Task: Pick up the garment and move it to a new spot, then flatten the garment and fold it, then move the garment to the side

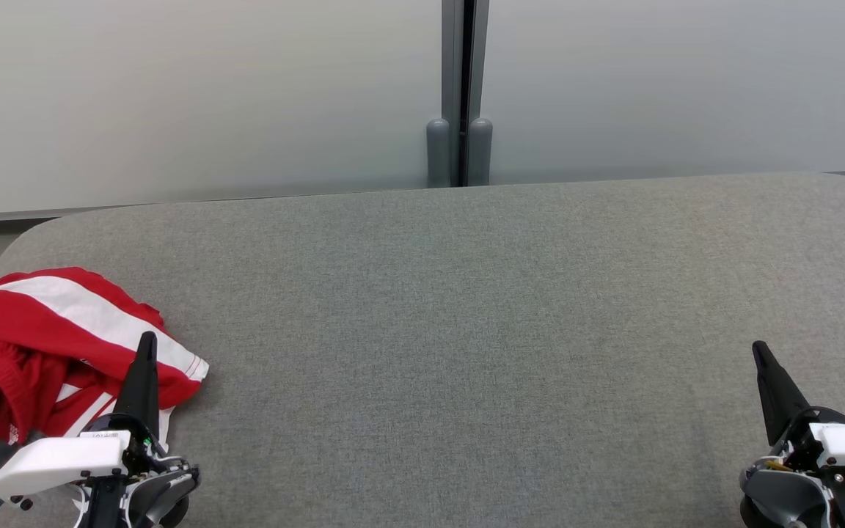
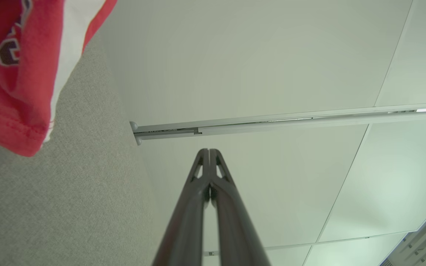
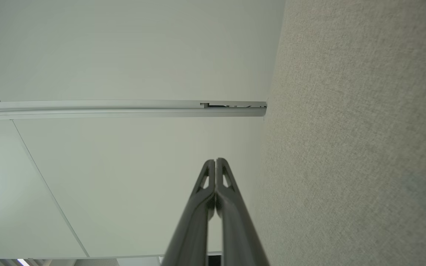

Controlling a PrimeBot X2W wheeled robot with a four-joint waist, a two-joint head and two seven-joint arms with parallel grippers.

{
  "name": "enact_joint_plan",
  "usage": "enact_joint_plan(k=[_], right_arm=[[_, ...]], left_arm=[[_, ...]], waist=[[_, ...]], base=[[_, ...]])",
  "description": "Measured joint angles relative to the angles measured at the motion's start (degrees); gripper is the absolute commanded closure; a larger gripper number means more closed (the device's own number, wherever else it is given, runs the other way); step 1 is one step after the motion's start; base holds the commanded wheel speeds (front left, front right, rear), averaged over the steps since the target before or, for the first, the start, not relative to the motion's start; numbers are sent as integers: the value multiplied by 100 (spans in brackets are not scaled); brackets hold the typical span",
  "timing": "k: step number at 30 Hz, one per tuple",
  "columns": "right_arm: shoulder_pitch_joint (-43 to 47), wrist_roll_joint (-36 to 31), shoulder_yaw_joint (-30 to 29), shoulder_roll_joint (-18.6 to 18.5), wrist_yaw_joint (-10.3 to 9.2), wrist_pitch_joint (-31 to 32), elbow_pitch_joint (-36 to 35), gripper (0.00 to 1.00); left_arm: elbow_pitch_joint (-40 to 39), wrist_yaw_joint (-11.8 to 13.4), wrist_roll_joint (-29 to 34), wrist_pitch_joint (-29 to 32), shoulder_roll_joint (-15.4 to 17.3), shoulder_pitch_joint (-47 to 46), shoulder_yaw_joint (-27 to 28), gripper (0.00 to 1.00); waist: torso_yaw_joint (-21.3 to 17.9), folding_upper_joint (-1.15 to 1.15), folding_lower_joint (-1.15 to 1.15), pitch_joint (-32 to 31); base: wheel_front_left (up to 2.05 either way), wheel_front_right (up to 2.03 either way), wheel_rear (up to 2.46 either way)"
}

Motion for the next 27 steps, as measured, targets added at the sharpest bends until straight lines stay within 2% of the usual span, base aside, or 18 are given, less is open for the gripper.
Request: enact_joint_plan(k=[27], right_arm=[[-1, 0, 0, 0, 0, 0, 0, 100]], left_arm=[[0, 0, 0, 0, 0, 0, 0, 100]], waist=[[0, 0, 0, 0]], base=[[0, 0, 0]])
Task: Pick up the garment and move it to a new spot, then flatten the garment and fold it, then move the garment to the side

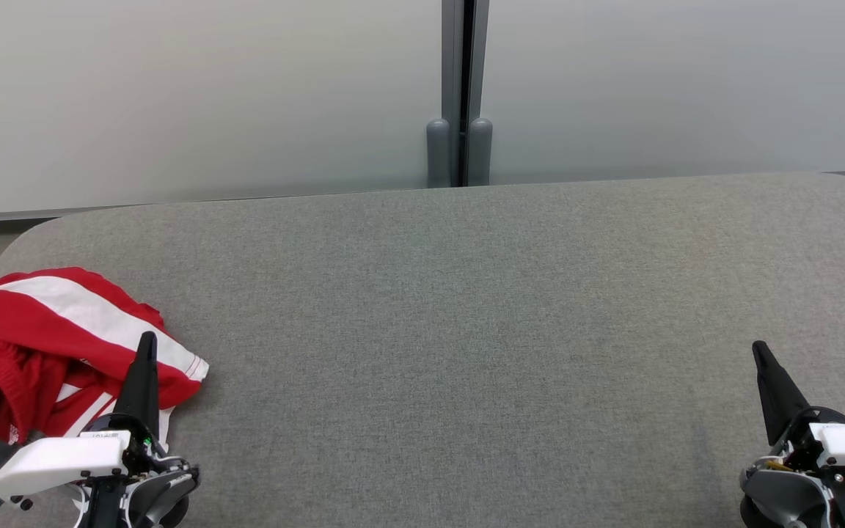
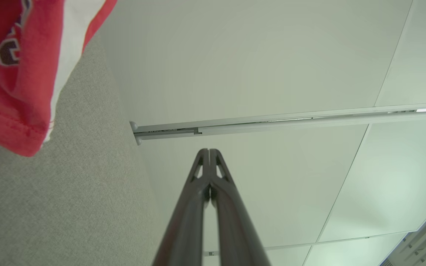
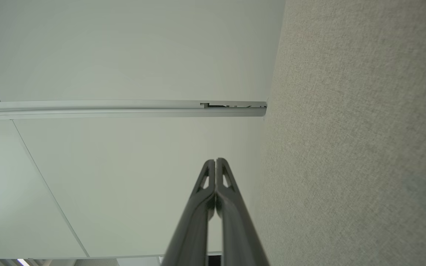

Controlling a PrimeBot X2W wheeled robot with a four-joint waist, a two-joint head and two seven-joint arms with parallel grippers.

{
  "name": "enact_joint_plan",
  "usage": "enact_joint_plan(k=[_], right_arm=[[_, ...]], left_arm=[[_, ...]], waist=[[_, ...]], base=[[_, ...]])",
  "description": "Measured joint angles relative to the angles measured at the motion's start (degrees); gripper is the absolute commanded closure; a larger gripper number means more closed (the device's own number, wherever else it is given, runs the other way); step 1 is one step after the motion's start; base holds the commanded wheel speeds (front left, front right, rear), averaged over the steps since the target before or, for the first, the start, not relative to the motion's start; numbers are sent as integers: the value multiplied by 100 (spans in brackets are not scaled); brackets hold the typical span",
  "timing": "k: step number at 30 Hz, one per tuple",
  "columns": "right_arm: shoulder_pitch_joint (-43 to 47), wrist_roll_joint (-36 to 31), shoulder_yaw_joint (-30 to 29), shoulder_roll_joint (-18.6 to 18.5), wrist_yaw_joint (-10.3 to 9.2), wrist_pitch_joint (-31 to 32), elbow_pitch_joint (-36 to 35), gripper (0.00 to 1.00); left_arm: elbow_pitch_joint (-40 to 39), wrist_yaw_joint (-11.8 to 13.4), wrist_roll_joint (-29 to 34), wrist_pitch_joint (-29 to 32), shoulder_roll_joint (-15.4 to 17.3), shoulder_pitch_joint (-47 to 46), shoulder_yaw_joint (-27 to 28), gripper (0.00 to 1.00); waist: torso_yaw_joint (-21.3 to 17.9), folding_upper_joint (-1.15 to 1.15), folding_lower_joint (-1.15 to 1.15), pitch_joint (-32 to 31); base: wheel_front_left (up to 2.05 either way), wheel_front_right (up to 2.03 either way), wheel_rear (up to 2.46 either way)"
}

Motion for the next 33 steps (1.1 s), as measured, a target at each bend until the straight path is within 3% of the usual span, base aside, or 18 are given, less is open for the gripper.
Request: enact_joint_plan(k=[27, 28, 33], right_arm=[[-1, 0, 0, 0, 0, 0, 0, 100], [2, 0, 1, 3, 0, 0, 10, 0], [245, 0, 23, 108, -8, -2, 223, 0]], left_arm=[[0, 0, 0, 0, 0, 0, 0, 100], [9, 1, 0, -1, -3, 3, -2, 0], [244, 11, 0, -12, -90, 282, -20, 0]], waist=[[0, 0, 0, 0], [0, 0, 0, 0], [1, 0, 0, 3]], base=[[0, 0, 0], [0, 0, 0], [0, 0, 0]])
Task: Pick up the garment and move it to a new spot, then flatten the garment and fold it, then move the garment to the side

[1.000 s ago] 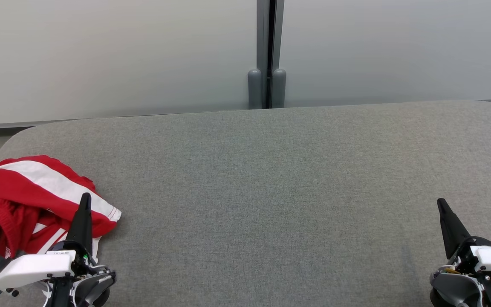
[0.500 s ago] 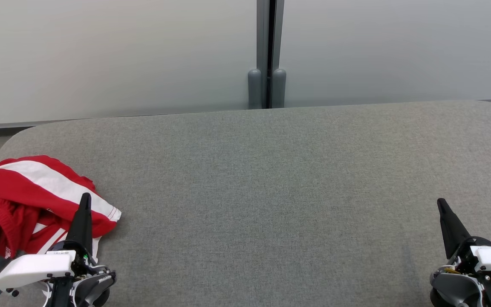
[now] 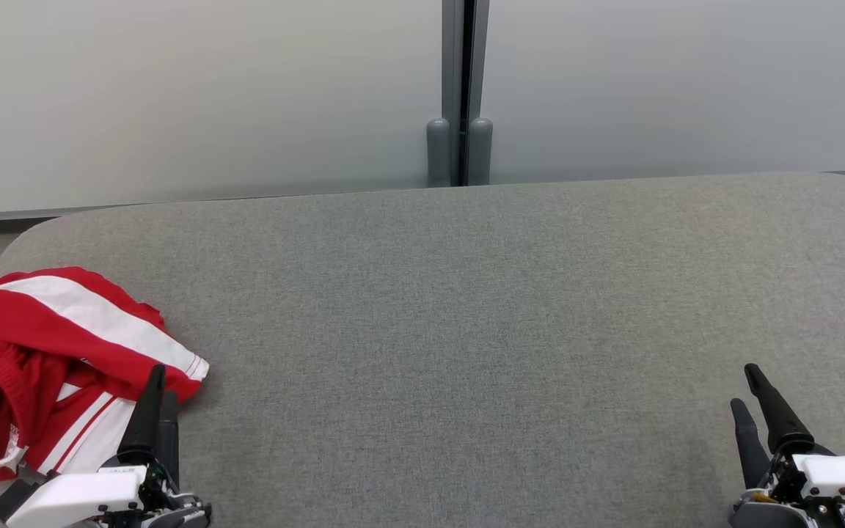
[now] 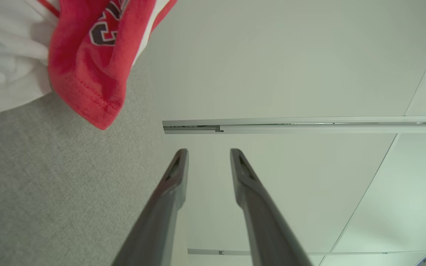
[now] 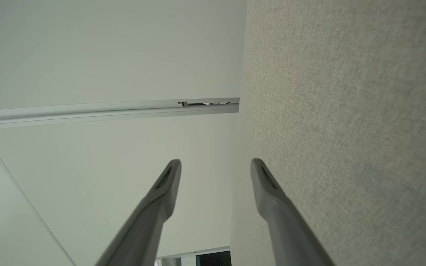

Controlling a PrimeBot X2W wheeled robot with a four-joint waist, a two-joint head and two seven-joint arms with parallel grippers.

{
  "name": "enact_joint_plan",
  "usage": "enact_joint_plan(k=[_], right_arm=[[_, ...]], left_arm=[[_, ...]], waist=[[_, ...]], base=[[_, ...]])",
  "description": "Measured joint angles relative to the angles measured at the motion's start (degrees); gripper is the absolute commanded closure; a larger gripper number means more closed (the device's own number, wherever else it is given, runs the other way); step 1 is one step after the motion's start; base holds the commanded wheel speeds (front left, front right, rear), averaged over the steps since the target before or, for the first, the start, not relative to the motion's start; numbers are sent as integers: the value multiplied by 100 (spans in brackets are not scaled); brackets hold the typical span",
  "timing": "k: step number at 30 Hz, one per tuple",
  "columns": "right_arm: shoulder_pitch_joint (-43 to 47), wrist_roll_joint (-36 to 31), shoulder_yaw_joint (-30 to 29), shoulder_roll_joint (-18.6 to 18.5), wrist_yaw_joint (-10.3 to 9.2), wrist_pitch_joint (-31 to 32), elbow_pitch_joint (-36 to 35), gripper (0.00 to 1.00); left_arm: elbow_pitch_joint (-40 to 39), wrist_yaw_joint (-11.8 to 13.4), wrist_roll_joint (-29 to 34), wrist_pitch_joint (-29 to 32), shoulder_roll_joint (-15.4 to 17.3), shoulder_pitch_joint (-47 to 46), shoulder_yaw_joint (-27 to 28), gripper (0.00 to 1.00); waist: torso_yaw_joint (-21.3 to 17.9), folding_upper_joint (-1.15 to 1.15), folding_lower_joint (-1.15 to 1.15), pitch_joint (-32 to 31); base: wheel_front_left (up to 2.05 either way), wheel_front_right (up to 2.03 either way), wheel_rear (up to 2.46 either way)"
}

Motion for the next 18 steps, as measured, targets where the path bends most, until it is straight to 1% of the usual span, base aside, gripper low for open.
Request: enact_joint_plan(k=[11, 18], right_arm=[[-21, -14, 339, 4, 0, -299, -249, 0], [-102, -145, 572, -9, 0, -508, -460, 0]], left_arm=[[-229, 7, 140, -304, -12, 48, -67, 0], [-465, 7, 699, -508, -5, 48, -91, 0]], waist=[[28, 0, 0, 1], [44, 0, 0, 1]], base=[[0, 0, 0], [0, 0, 0]])
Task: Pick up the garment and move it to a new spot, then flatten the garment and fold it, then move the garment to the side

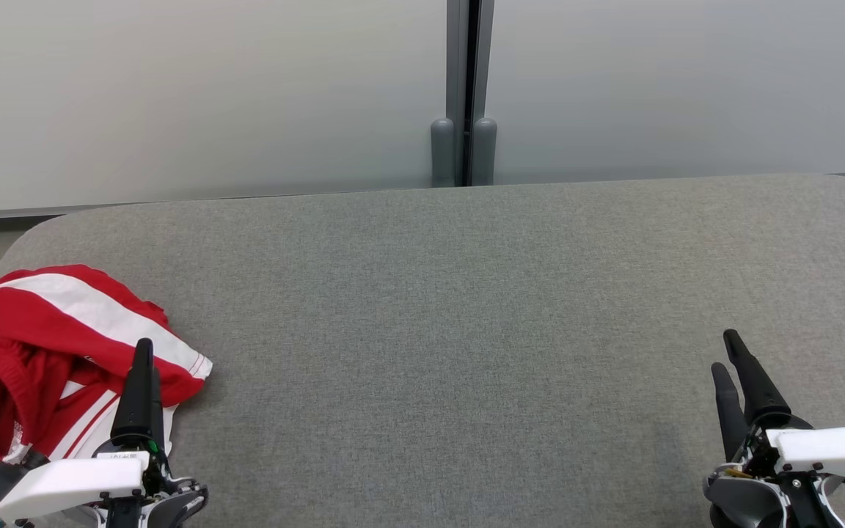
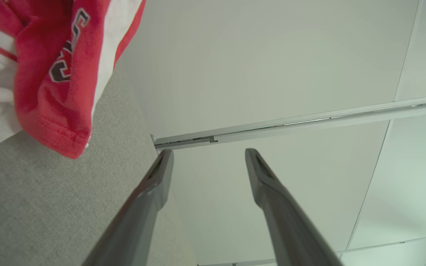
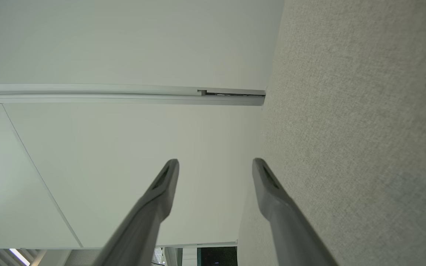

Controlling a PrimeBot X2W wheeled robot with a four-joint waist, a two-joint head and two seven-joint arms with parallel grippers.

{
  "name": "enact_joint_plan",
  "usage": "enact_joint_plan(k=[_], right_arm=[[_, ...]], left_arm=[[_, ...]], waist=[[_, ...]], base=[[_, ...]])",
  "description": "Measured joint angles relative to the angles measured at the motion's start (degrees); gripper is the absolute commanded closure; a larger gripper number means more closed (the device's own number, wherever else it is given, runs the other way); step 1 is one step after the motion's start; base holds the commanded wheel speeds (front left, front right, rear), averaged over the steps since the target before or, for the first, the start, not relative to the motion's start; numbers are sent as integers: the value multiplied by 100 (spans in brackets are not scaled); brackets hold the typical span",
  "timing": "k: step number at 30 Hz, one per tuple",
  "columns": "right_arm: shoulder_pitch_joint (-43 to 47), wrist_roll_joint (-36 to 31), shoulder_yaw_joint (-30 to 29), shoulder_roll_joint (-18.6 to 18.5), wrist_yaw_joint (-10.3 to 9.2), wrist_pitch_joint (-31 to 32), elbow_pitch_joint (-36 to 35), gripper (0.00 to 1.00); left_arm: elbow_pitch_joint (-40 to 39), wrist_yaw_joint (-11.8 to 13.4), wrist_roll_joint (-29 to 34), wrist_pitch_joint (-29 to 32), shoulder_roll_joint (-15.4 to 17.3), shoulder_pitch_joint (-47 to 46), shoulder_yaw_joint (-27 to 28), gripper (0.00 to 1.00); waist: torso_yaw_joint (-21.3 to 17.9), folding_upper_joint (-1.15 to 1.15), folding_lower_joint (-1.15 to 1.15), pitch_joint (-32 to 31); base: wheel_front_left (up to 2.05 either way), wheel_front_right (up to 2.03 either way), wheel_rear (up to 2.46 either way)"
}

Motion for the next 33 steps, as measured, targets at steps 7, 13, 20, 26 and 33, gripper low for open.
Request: enact_joint_plan(k=[7, 13, 20, 26, 33], right_arm=[[-74, -565, 110, -25, 0, -160, -158, 0], [-104, -1141, 178, -27, 0, -300, -310, 0], [-142, -1791, 296, -30, 0, -415, -310, 0], [-202, -2640, 398, -40, 0, -537, -249, 0], [-248, -3740, 528, -63, 1, -664, -123, 0]], left_arm=[[-198, 0, 731, -167, 7, 0, -60, 0], [-347, 27, 1394, -298, 20, 3, -116, 0], [-445, 87, 2132, -425, 27, 18, -203, 0], [-489, 219, 2917, -544, 33, 84, -266, 0], [-555, 399, 3821, -655, 41, 85, -356, 0]], waist=[[13, 0, 0, -2], [20, 0, 0, -3], [26, 0, 0, -6], [29, 0, 0, -1], [44, 0, 0, 1]], base=[[0, 0, 0], [0, 0, 0], [0, 0, 0], [0, 0, 0], [0, 0, 0]])
